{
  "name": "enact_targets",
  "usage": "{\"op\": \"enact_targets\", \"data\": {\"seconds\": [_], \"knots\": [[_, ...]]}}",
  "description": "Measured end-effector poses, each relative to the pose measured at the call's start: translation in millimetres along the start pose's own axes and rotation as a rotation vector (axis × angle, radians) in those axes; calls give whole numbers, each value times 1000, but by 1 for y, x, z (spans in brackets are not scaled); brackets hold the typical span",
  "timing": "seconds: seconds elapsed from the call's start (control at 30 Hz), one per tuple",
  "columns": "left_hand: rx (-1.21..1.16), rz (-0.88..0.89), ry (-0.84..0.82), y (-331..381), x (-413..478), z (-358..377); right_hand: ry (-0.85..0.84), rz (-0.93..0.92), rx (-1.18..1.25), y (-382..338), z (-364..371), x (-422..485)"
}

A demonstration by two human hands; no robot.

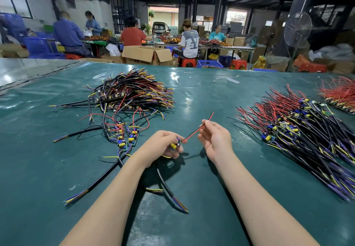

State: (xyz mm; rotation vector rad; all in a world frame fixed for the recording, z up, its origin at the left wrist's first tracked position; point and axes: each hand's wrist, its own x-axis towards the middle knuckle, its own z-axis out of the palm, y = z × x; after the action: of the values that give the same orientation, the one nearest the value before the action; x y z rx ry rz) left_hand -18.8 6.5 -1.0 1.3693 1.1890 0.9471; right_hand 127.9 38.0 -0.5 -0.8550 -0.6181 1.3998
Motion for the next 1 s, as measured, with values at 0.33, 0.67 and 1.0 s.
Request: {"op": "enact_targets", "data": {"seconds": [0.33, 0.67, 1.0], "knots": [[49, 43, -26, -1, -4, -3, 10, -72, 3, -6, -1, 1], [-1, 37, 66, 0, -3, 0, 111, -96, 131, -11, -7, 5], [-167, 40, 241, -2, 0, 0, -423, 129, -328, 18, 13, -15]]}}
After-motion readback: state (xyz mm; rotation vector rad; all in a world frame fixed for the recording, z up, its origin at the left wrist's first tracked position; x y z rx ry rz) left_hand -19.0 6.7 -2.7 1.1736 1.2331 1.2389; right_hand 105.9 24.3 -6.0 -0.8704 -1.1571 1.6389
